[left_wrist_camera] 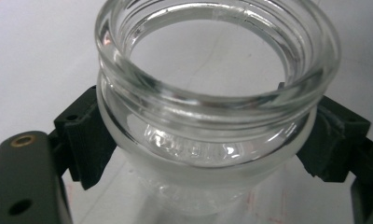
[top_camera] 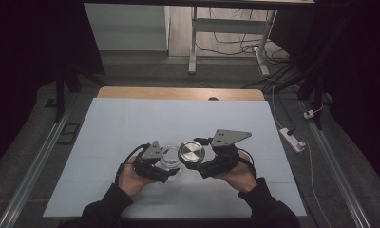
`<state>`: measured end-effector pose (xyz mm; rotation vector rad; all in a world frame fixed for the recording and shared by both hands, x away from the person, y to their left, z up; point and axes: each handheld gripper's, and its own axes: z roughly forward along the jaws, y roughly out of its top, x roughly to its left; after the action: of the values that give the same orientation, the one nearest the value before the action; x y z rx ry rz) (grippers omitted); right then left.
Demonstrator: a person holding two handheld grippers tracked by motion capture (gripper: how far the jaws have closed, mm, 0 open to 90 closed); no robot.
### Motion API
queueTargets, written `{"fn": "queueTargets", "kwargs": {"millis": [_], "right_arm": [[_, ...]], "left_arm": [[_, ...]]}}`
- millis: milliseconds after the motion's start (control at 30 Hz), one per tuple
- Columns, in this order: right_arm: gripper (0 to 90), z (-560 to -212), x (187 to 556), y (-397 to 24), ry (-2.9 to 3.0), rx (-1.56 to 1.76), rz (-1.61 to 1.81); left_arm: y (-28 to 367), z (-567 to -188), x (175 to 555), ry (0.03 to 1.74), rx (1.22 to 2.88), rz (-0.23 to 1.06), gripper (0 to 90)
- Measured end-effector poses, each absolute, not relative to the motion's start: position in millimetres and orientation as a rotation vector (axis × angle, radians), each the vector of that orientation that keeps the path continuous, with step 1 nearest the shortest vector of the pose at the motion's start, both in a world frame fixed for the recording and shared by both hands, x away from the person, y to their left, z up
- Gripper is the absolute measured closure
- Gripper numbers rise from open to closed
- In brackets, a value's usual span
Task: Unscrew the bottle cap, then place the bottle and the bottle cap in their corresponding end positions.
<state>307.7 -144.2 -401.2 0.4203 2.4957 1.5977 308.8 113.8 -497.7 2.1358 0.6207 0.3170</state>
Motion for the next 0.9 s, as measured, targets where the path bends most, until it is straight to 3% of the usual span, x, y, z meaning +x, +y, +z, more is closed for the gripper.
{"fn": "queueTargets", "kwargs": {"millis": [900], "right_arm": [[18.0,-429.2,292.2,-122.7,2.565,0.369,1.58]], "left_arm": [[129.9,-481.3,348.1,0.687,2.077,0.367,16.1]]}}
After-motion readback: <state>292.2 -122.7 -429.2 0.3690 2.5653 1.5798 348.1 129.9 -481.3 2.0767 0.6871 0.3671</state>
